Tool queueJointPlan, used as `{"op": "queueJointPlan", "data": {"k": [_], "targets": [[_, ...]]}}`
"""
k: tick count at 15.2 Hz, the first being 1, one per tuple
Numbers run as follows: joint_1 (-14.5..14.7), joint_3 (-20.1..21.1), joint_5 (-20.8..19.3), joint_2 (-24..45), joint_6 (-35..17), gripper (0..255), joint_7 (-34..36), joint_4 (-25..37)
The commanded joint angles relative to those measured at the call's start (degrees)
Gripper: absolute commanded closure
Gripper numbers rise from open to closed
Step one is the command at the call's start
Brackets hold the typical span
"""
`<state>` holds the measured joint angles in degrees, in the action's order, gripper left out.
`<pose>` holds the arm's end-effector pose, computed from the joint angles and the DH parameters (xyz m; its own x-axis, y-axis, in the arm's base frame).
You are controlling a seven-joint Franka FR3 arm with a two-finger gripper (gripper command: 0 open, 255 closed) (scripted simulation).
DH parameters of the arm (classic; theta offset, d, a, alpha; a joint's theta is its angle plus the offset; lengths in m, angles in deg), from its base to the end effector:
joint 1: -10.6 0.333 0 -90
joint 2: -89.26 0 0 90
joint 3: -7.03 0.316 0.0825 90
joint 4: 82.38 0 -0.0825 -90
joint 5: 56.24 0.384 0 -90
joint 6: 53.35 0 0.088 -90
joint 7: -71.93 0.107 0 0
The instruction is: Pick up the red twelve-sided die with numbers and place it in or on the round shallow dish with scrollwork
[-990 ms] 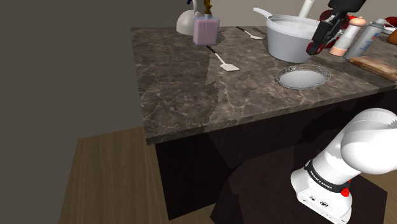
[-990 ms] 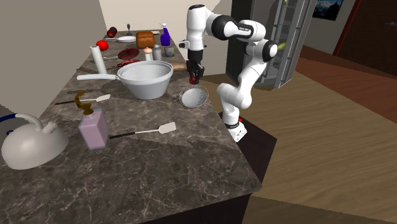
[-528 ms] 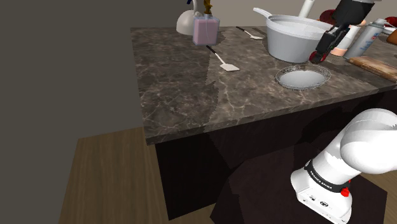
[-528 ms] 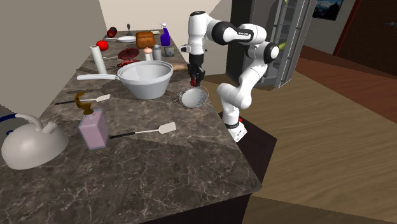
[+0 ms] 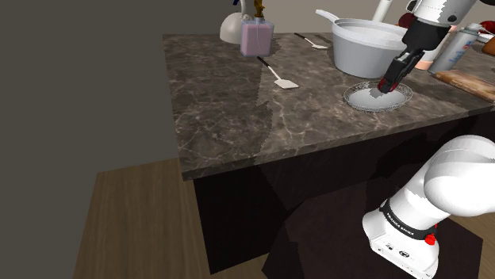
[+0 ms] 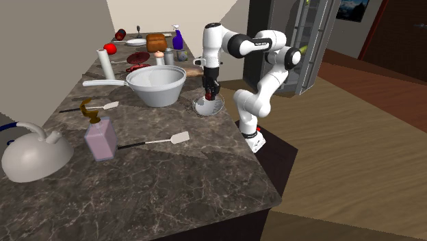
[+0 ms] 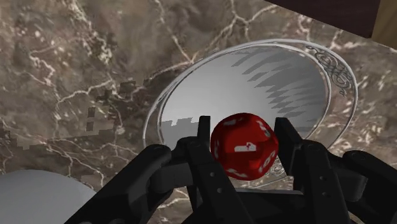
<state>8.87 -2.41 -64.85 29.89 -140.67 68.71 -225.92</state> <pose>0.2314 -0.0789 0.5790 0.9963 -0.0722 0.0475 -0.0728 -0.9973 0.0107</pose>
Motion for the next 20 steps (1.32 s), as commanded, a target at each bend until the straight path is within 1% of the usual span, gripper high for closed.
{"op": "queueJointPlan", "data": {"k": [1, 8, 9, 14, 18, 20], "targets": [[-0.1, -0.1, -0.1, -0.4, -0.5, 255, 0.0, -0.9], [-0.1, -0.1, -0.1, -0.4, -0.5, 255, 0.0, -0.9], [-0.1, -0.1, -0.1, -0.4, -0.5, 0, 0.0, -0.9], [-0.1, -0.1, -0.1, -0.4, -0.5, 0, 0.0, -0.9], [0.4, 0.7, 0.7, 2.4, 5.5, 0, -0.2, 7.9], [0.4, 0.7, 0.7, 2.4, 5.5, 0, -0.3, 7.9]]}}
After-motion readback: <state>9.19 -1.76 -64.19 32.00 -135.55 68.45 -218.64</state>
